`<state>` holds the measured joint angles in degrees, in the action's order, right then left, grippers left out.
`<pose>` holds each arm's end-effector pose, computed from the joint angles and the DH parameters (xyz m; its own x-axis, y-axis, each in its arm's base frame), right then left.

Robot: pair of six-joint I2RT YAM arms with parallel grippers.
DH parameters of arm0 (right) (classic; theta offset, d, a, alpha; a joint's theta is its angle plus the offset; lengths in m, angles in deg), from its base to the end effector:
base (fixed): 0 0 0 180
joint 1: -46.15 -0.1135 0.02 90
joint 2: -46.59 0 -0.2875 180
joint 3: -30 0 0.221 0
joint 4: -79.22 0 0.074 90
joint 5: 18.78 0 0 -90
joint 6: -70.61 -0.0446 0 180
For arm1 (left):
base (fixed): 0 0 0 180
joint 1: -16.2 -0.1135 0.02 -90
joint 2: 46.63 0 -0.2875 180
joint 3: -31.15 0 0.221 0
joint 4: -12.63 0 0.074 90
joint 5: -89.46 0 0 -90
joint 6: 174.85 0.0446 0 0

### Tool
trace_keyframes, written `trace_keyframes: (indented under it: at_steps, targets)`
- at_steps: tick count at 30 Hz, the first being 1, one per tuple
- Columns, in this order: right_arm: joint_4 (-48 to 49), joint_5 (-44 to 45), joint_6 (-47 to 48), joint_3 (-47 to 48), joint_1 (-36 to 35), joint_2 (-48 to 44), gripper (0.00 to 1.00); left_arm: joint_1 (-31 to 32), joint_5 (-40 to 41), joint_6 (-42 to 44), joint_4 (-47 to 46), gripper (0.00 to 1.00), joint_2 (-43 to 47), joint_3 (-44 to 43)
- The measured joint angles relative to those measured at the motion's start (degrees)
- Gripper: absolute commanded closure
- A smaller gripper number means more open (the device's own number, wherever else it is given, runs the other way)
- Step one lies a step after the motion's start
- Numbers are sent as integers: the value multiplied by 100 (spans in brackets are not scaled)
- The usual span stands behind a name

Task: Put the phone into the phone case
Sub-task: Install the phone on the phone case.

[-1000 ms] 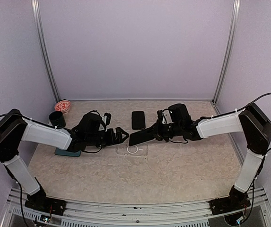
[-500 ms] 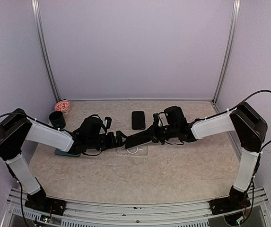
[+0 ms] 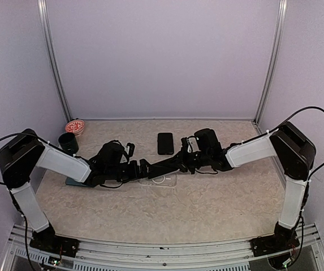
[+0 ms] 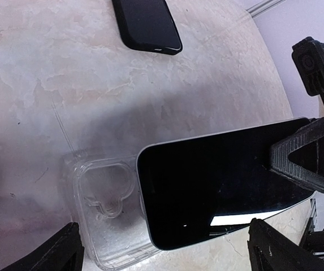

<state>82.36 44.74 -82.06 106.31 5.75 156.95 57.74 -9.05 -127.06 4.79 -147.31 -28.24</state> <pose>0.2924 0.2750 0.2008 -0.9538 0.2324 -0.1904 -0.0526 0.4949 0.8674 0.2485 -0.2290 0.1851 -0.8083 -0.1716 -0.5632 0.2770 0.7332 -0.6210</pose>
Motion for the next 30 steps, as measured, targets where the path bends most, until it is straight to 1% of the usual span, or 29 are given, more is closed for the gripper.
trace_keyframes:
  at_steps: [15,30]
  targets:
    - [227,-79,-153,74,-74,365,100,0,-74,-98,-188,1,-199,11]
    - [468,-146,-479,81,-74,498,100,0,-229,-234,-461,1,-326,127]
